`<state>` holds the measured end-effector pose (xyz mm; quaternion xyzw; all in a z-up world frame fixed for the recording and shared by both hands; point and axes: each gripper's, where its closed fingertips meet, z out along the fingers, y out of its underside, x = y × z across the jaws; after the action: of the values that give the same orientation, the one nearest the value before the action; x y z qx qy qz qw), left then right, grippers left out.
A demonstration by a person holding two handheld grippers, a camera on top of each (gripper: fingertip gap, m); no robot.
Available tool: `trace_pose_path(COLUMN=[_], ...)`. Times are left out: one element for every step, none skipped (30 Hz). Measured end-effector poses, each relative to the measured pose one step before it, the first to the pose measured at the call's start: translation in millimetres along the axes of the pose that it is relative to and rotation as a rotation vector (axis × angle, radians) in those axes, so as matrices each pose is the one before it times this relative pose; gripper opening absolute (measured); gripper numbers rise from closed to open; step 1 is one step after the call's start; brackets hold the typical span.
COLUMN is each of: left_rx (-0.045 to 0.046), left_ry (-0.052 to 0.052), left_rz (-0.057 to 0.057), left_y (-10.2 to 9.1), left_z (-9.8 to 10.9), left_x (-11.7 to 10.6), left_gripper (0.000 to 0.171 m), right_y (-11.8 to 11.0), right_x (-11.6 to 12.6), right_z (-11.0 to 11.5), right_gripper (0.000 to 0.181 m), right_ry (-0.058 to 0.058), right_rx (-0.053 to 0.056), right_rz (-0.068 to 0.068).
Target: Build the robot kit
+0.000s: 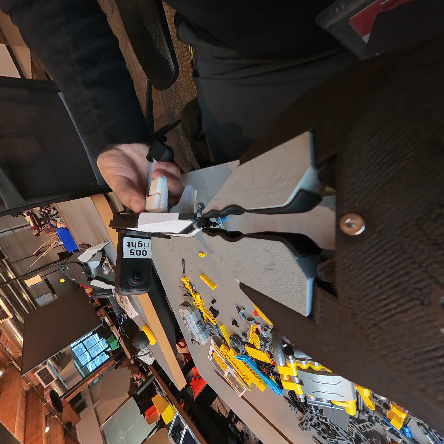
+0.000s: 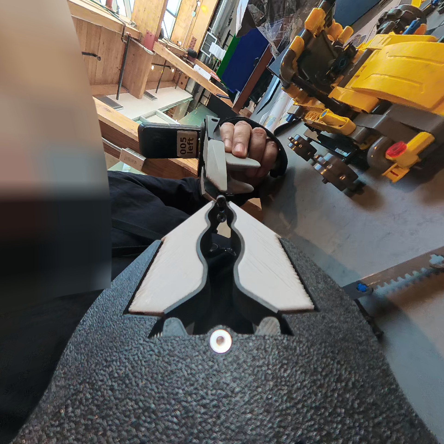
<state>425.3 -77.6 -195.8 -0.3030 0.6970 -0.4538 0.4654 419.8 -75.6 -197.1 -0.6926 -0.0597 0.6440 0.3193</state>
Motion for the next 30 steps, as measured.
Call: trace_pose_path(left_rx=[-0.00173,-0.00005,0.00093,0.00107,-0.00036,-0.00198,-0.00135,-0.00081,-0.00092,-0.00142,-0.00182,-0.00194,-0.00067,-0.00038,-0.00011,0.00025,-0.00018,-0.00145,-0.00176,-0.00033,-0.00109,0.00005,0.00205,-0.00173,-0.00234,-0.00119,-0.00207,-0.00130,0.00196,0.00285], left_ry=[0.0012,0.0013,0.0017,0.0025,0.0006,-0.0015,-0.0010,-0.0002,-0.0012,-0.0007,-0.0025,-0.0026,-0.0004,-0.0004,-0.0003,0.0010,0.0001,-0.0006,-0.0011,-0.0015,-0.0018,-0.0009,0.0001,-0.0010,-0.0006,-0.0004,-0.0018,-0.0013,0.0022,-0.0034], left_rz=[0.0025,-0.0006,-0.0016,-0.0001,0.0007,0.0010,0.0010,0.0007,0.0008,0.0012,0.0005,0.0007,0.0008,0.0005,0.0003,0.0006,0.0009,0.0011,0.0017,0.0011,-0.0001,-0.0007,-0.0004,0.0012,0.0030,0.0035,0.0029,0.0029,0.0036,0.0053], left_y=[0.43,0.13,-0.01,-0.11,0.14,0.29,0.24,0.12,0.18,0.21,0.30,0.32,0.14,0.10,0.02,-0.08,0.08,0.17,0.25,0.09,0.19,0.08,-0.33,0.16,0.35,0.09,0.25,0.19,-0.35,-0.70], left_z=[-0.09,-0.20,-0.04,-0.05,-0.01,0.04,0.14,0.12,-0.01,0.08,0.11,0.10,0.10,-0.07,-0.01,0.05,-0.05,0.11,0.15,-0.06,-0.11,-0.06,-0.18,0.21,0.18,0.15,0.15,-0.02,-0.18,-0.23], left_x=[0.06,0.01,0.09,0.31,0.08,-0.11,-0.17,0.08,-0.10,-0.01,-0.34,-0.37,-0.03,0.07,-0.06,0.18,0.11,0.09,-0.14,-0.13,-0.33,-0.24,0.03,0.08,0.29,0.28,0.00,0.07,0.61,0.25], left_gripper=[0.005,0.005,0.005,0.005,0.005,0.005,0.006,0.006,0.006,0.006,0.006,0.005,0.006,0.005,0.006,0.006,0.006,0.006,0.006,0.006,0.005,0.006,0.006,0.006,0.006,0.006,0.006,0.006,0.006,0.006], right_y=[-0.14,0.00,0.04,0.26,0.11,-0.48,-0.55,-0.37,-0.13,-0.05,-0.13,-0.55,-0.12,-0.05,-0.13,0.06,0.02,-0.20,-0.22,-0.20,-0.43,-0.20,0.16,0.09,0.09,0.32,0.01,-0.30,0.67,0.48], right_x=[0.15,0.13,-0.05,-0.40,-0.18,0.25,0.22,-0.04,0.04,0.14,0.20,0.40,0.06,0.14,0.10,0.02,0.02,0.35,0.33,0.10,0.31,0.13,-0.61,0.10,0.48,0.23,0.42,0.28,-0.42,-1.14], right_z=[0.14,0.27,0.25,0.16,0.08,-0.06,-0.09,0.00,0.04,0.00,0.00,-0.13,0.00,0.08,0.07,0.06,0.08,-0.10,-0.02,0.11,0.04,0.14,0.20,-0.06,-0.22,-0.15,-0.03,-0.01,0.32,0.17], right_gripper=[0.007,0.007,0.007,0.007,0.007,0.007,0.007,0.007,0.007,0.007,0.007,0.007,0.007,0.007,0.007,0.007,0.007,0.007,0.007,0.007,0.007,0.006,0.006,0.006,0.007,0.007,0.007,0.007,0.007,0.007], right_ry=[-0.0008,0.0001,-0.0006,-0.0029,-0.0027,-0.0016,-0.0039,-0.0058,-0.0039,-0.0031,-0.0017,-0.0006,-0.0026,-0.0033,-0.0024,-0.0019,-0.0026,0.0013,0.0023,0.0035,0.0067,0.0060,0.0025,0.0083,0.0088,0.0033,0.0024,0.0020,-0.0025,-0.0059], right_rx=[-0.0019,-0.0017,-0.0020,-0.0032,-0.0021,0.0029,0.0054,0.0041,0.0040,0.0034,0.0038,0.0060,0.0035,0.0030,0.0030,0.0016,0.0007,0.0010,0.0004,-0.0001,0.0005,-0.0001,-0.0025,-0.0021,-0.0021,-0.0022,0.0007,0.0039,0.0000,0.0005], right_rz=[-0.0016,-0.0027,-0.0016,0.0001,0.0023,0.0055,0.0103,0.0086,0.0043,0.0046,0.0035,0.0034,0.0054,0.0047,0.0028,0.0033,0.0034,0.0011,-0.0007,-0.0040,-0.0061,-0.0060,-0.0104,-0.0144,-0.0107,-0.0051,-0.0037,-0.0058,-0.0048,-0.0019])
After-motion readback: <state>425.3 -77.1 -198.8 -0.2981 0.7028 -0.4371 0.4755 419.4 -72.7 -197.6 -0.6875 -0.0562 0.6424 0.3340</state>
